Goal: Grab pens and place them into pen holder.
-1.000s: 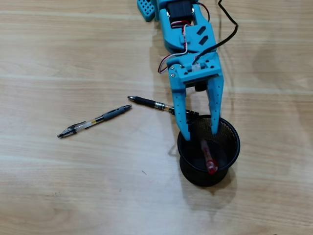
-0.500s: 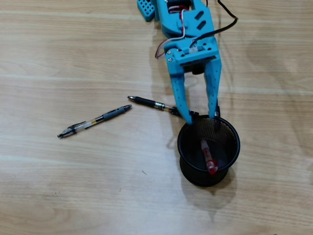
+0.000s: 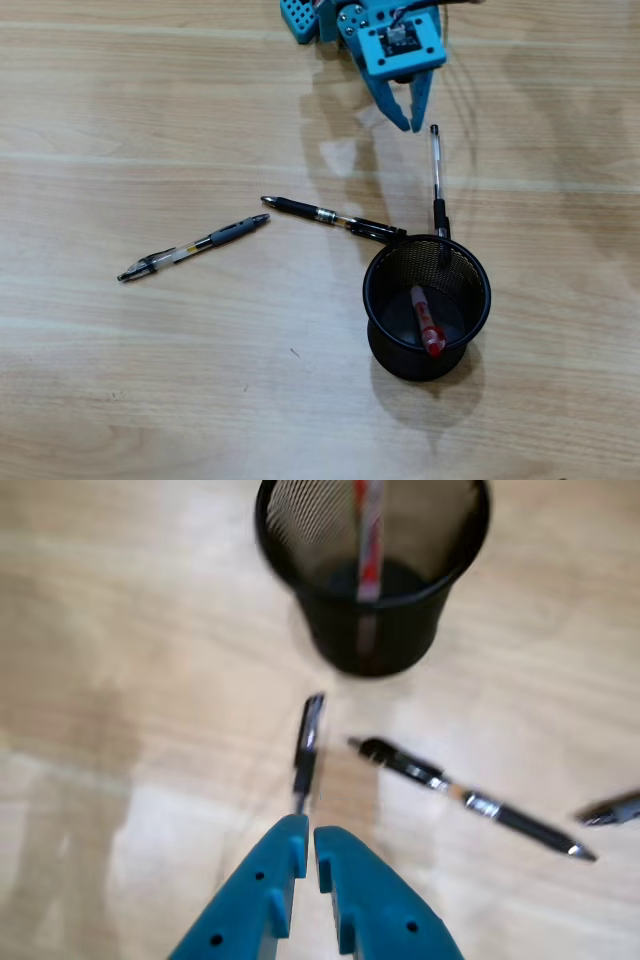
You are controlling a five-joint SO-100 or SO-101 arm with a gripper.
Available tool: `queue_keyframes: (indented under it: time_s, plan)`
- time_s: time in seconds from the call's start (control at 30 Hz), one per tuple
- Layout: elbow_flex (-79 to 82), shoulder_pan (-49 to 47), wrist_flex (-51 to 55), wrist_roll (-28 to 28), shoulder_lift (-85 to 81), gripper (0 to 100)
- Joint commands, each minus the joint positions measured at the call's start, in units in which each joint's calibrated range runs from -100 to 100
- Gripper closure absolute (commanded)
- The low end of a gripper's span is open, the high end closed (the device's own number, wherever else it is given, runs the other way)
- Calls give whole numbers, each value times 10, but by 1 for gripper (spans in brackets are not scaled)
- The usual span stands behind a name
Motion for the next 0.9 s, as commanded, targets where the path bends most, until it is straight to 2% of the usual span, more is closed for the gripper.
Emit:
queue_keyframes:
  time_s: [0.0,0.17,0.4,0.73,0.87]
  plan:
    - [-9,-25,45,-21,-28,98]
    - [-38,-87,45,-59,55,98]
    - [-134,-119,47,-57,181,98]
    - [-113,-129,55,-62,234,97]
    - [-95,-129,67,-62,249,83]
